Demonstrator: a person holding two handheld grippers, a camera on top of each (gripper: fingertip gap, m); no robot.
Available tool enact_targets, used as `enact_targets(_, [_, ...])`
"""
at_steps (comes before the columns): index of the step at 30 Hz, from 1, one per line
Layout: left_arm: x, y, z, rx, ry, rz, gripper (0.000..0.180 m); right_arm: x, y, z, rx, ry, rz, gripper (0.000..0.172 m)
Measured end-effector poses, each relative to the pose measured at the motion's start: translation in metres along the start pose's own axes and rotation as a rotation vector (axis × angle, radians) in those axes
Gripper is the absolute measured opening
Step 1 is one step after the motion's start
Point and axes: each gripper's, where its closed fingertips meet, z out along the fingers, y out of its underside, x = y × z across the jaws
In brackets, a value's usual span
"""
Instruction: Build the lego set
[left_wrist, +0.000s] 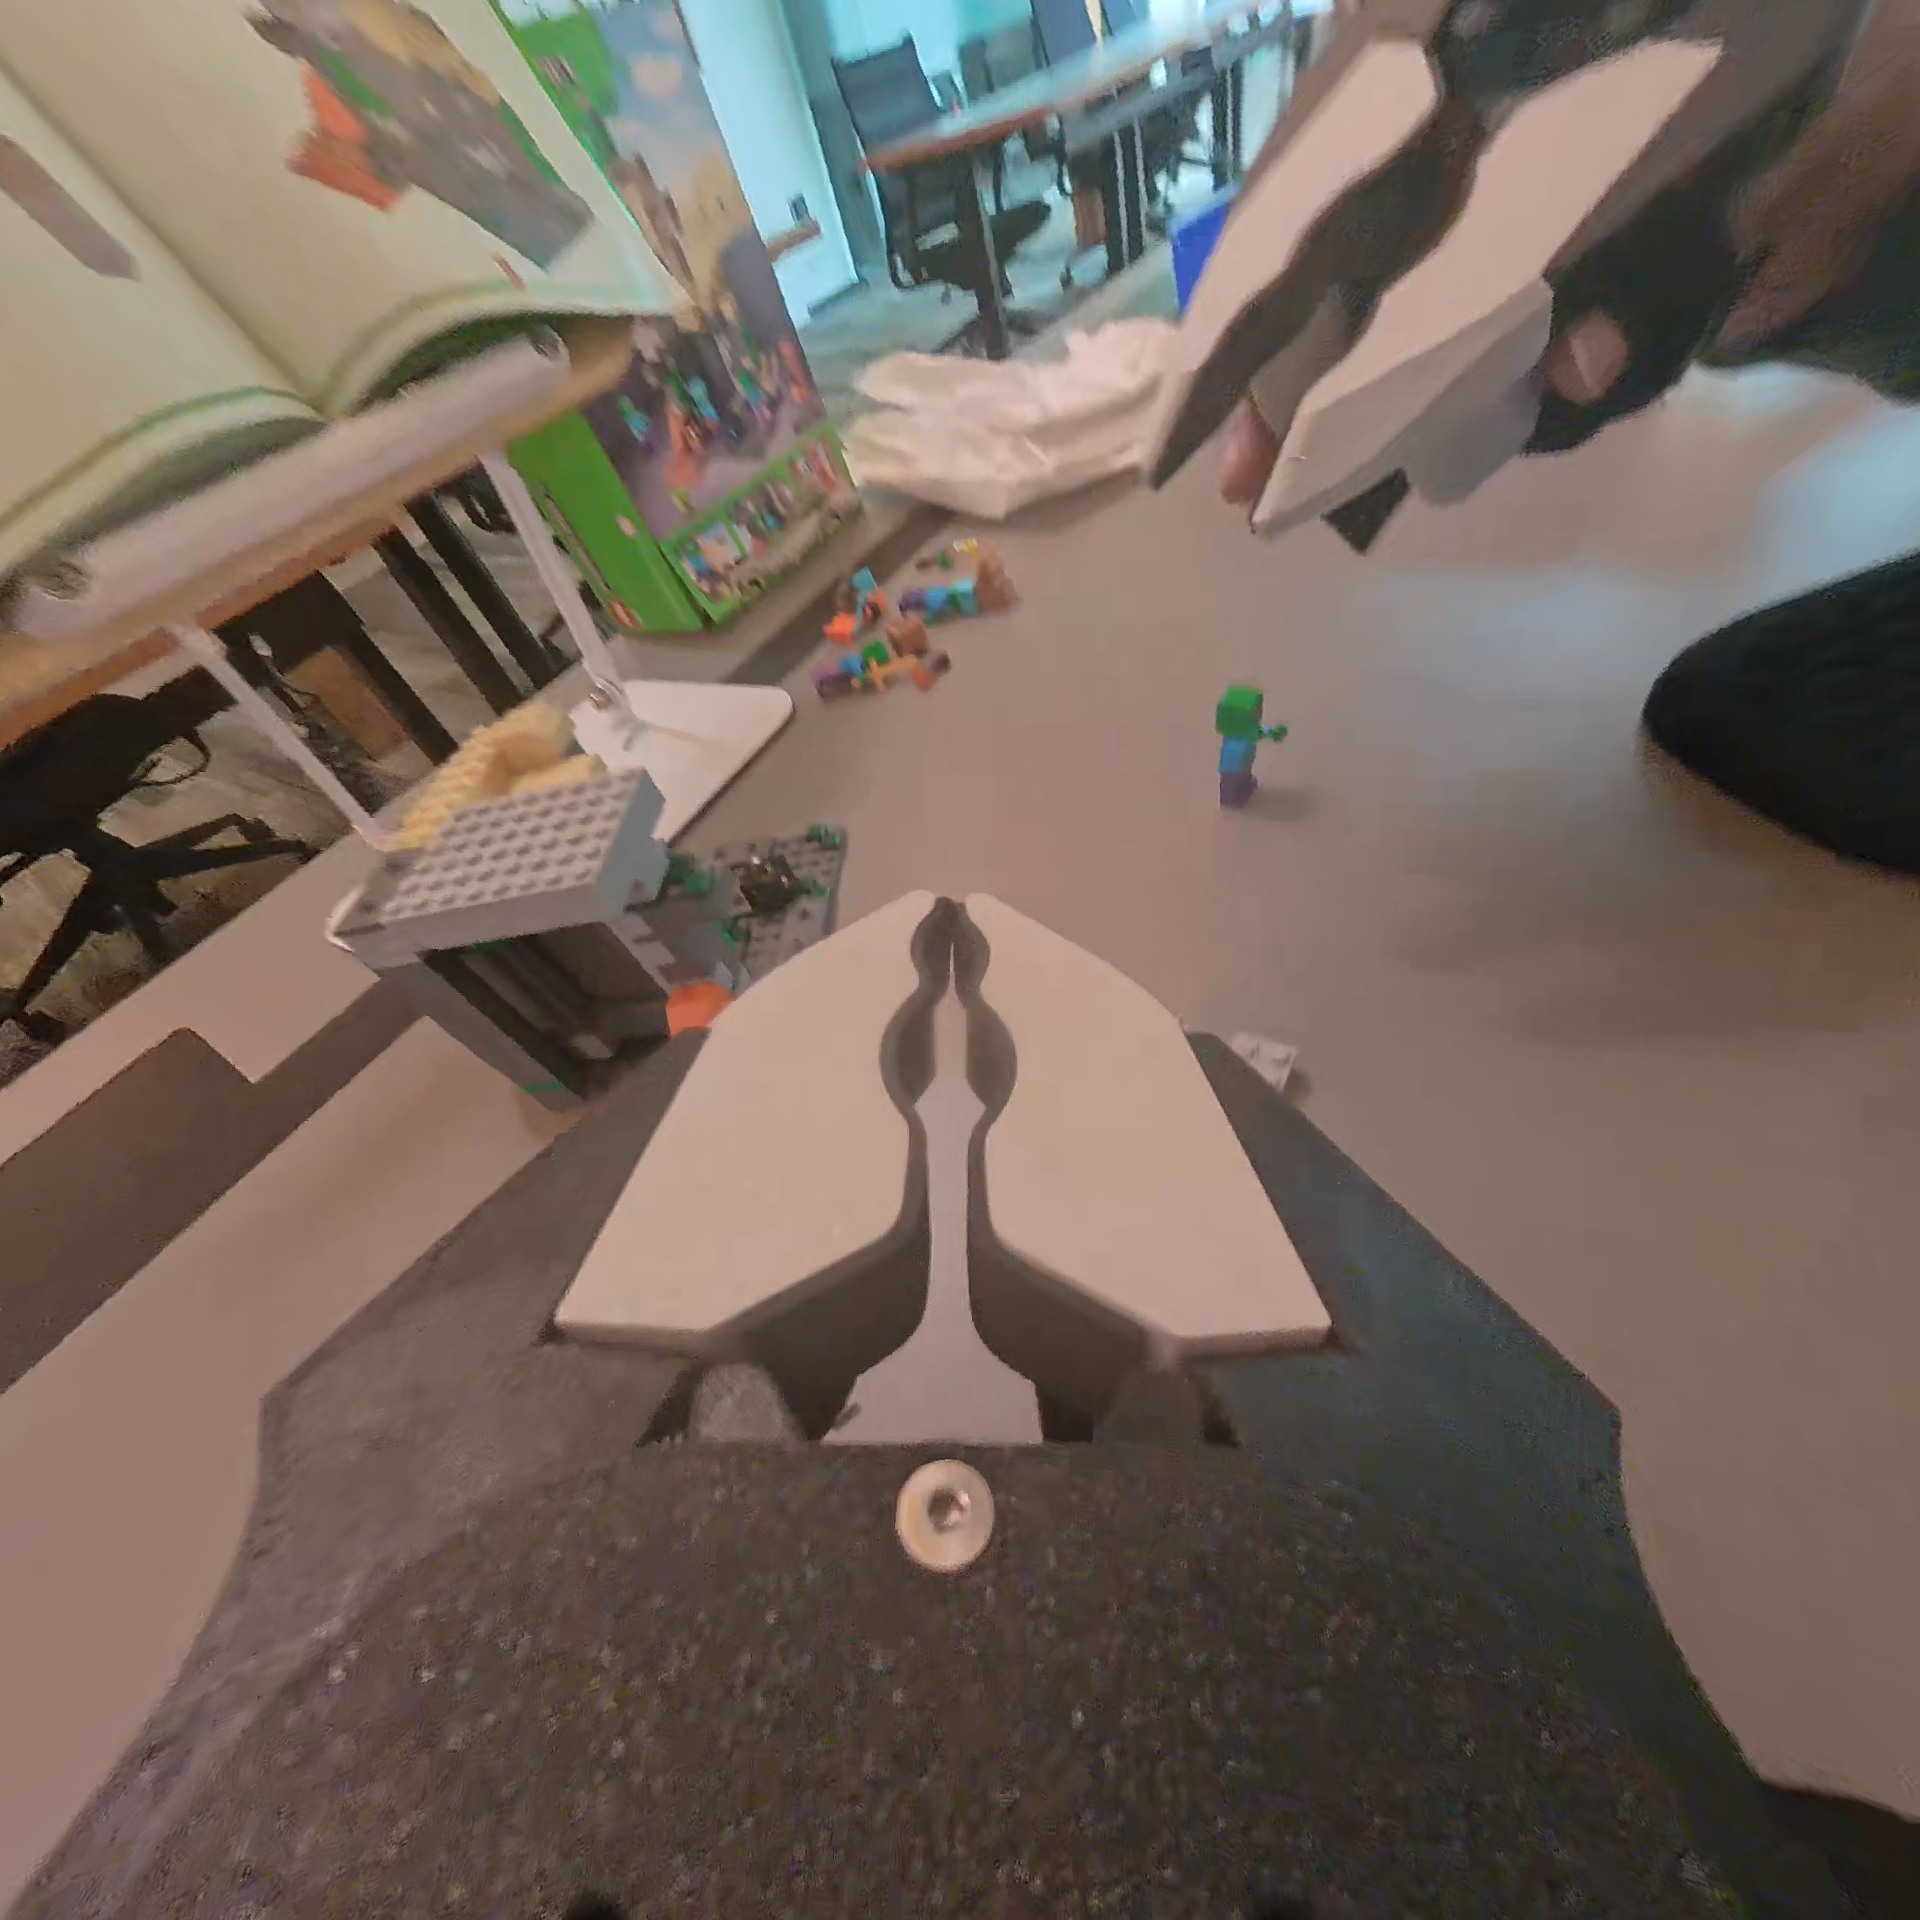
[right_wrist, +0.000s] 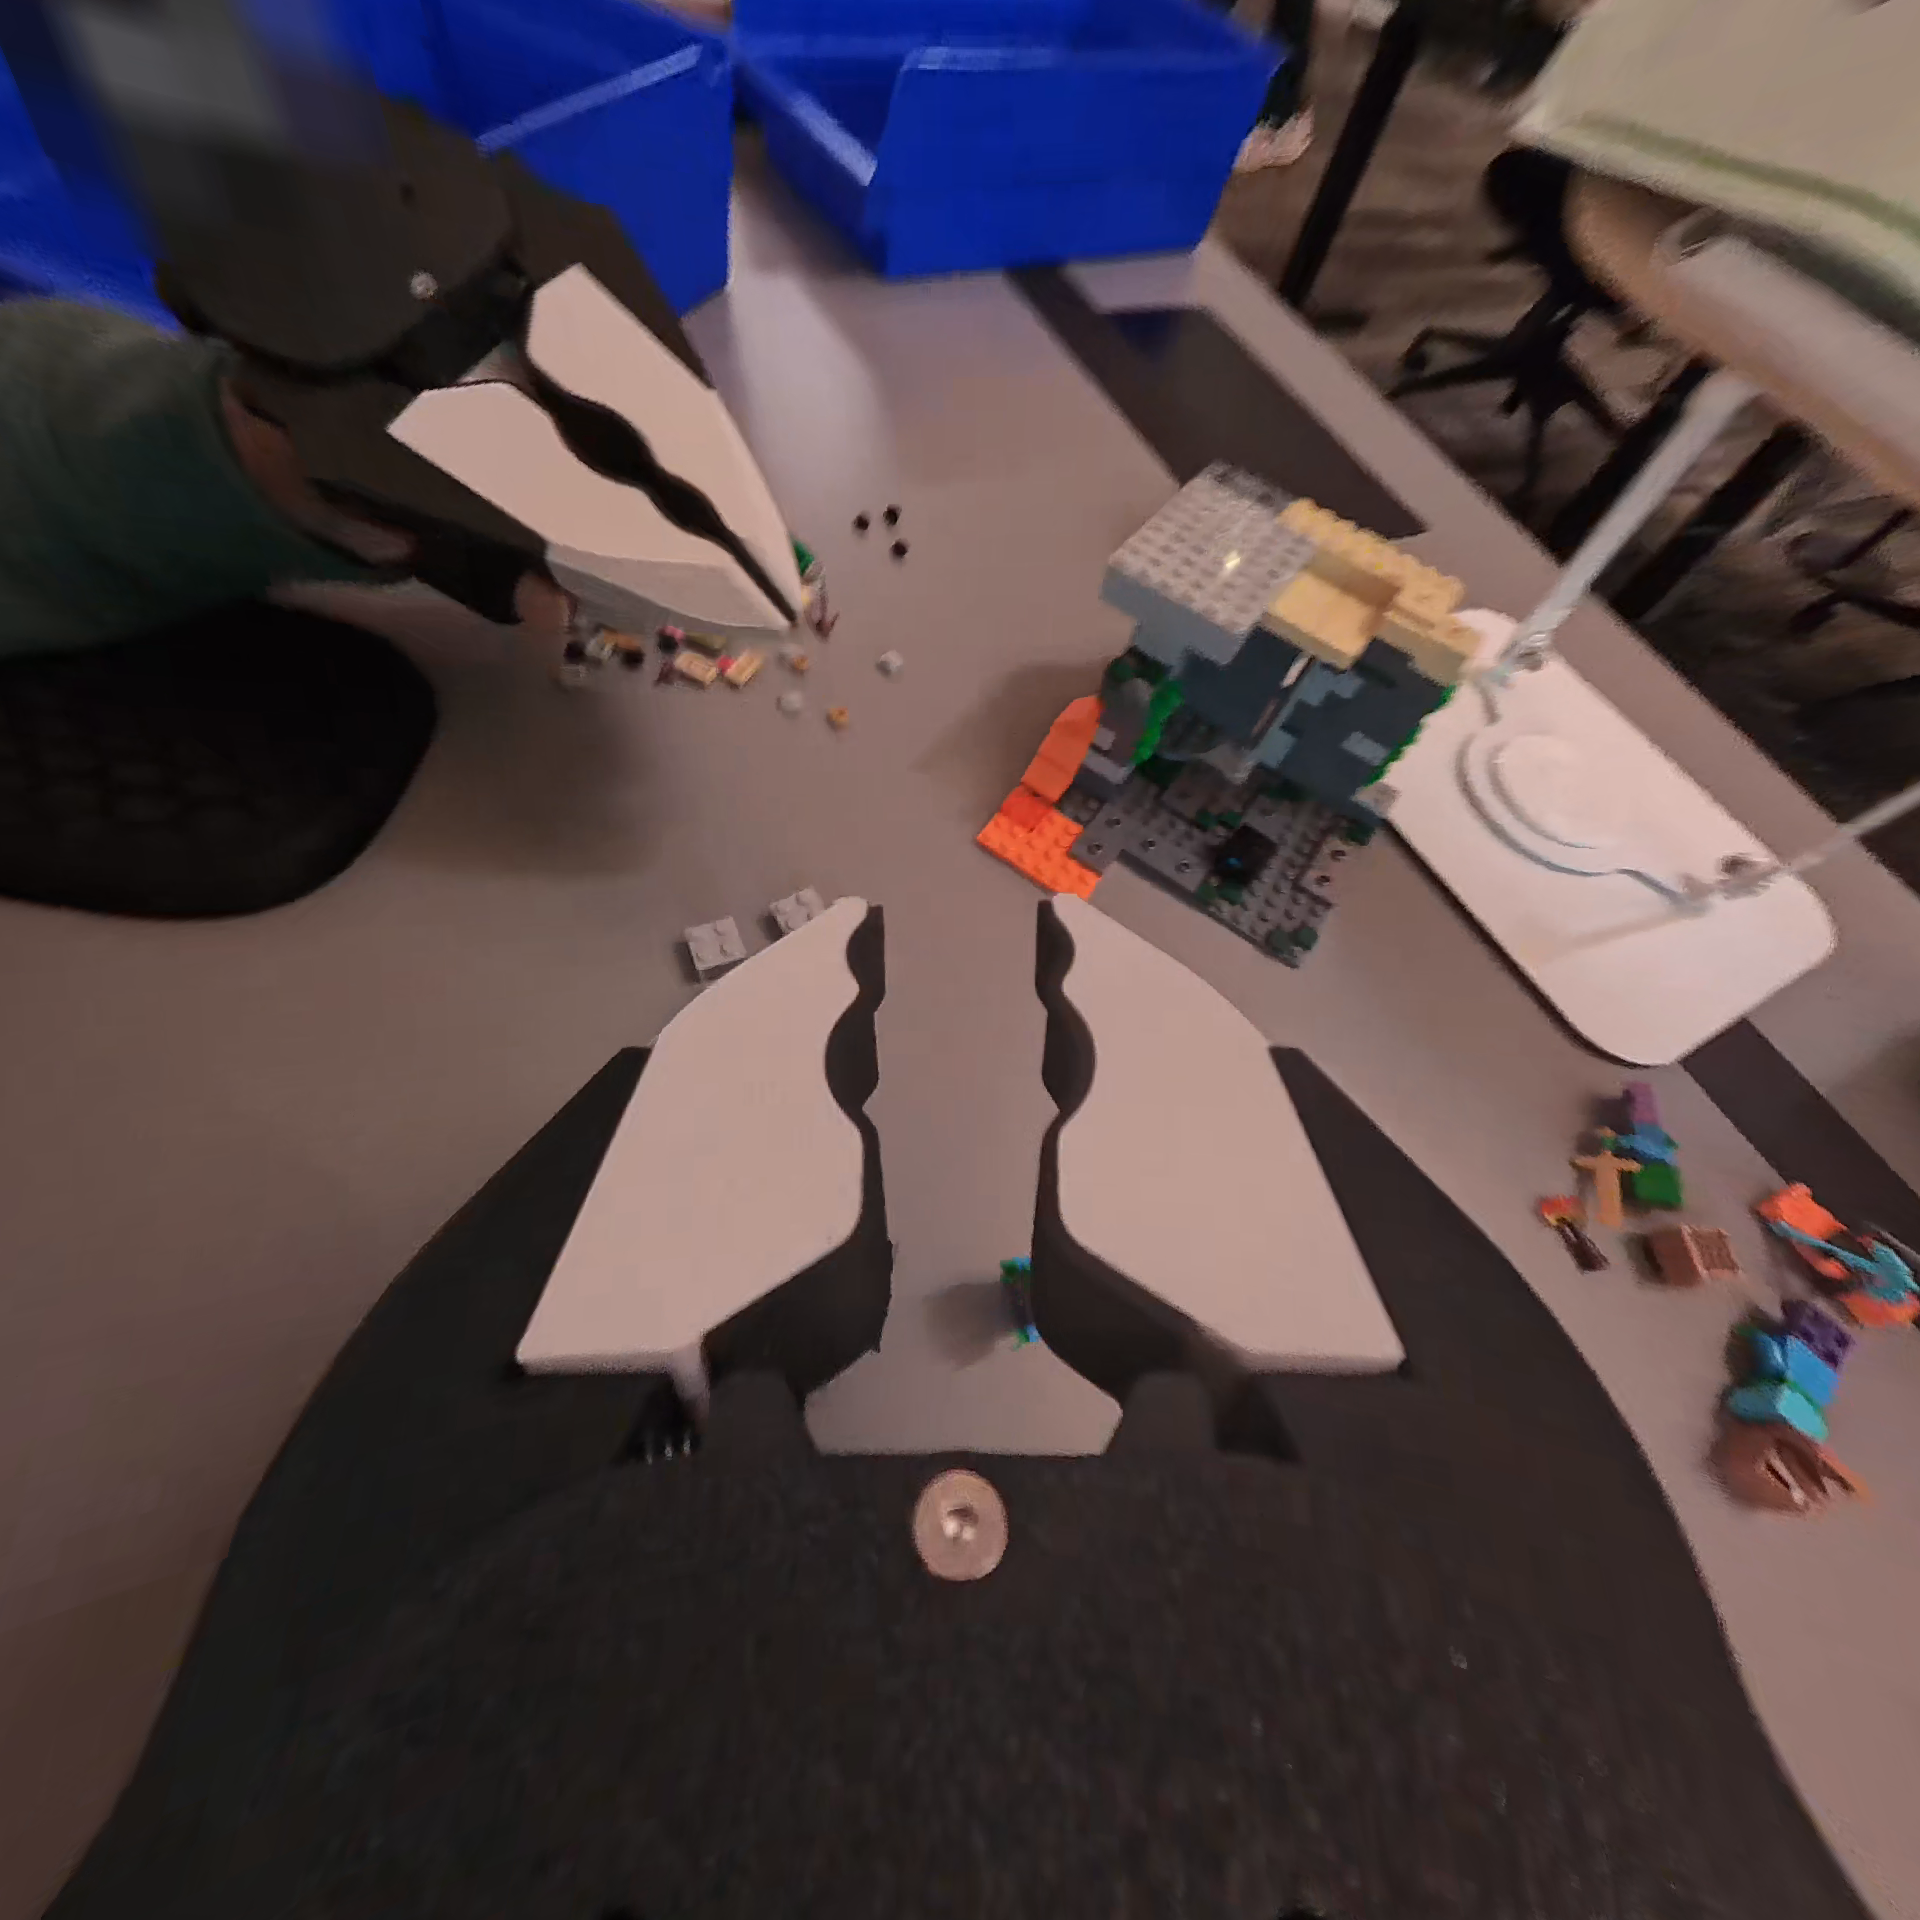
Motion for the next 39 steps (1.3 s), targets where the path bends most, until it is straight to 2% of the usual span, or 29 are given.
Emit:
enact_targets(5, [-0.002, -0.02, -0.009, 0.065, -0.043, -0.036, 0.0, 0.021, 0.005, -0.031, 0.163, 0.151, 0.087, 0.017])
enact_targets(11, [-0.001, -0.027, -0.028, 0.088, -0.116, -0.141, 0.0, 0.038, 0.01, -0.058, 0.349, 0.281, 0.24, 0.003])
enact_targets(19, [0.001, -0.02, -0.052, 0.137, -0.234, -0.306, 0.0, 0.057, 0.02, -0.074, 0.394, 0.407, 0.296, 0.0])
enact_targets(24, [-0.012, -0.024, -0.078, 0.173, -0.357, -0.312, 0.0, 0.064, 0.033, -0.078, 0.361, 0.492, 0.29, 0.0])
enact_targets(28, [-0.033, -0.028, -0.119, 0.157, -0.507, -0.282, 0.0, 0.064, 0.043, -0.08, 0.345, 0.516, 0.294, 0.0])
enact_targets(32, [-0.062, -0.023, -0.181, 0.136, -0.658, -0.301, 0.0, 0.064, 0.047, -0.087, 0.373, 0.503, 0.298, 0.0])
enact_targets(37, [-0.094, 0.007, -0.253, -0.008, -0.822, -0.311, 0.0, 0.065, 0.046, -0.091, 0.414, 0.47, 0.325, 0.001])
enact_targets(39, [-0.104, 0.023, -0.274, -0.091, -0.865, -0.321, 0.013, 0.064, 0.046, -0.091, 0.414, 0.47, 0.319, 0.001])
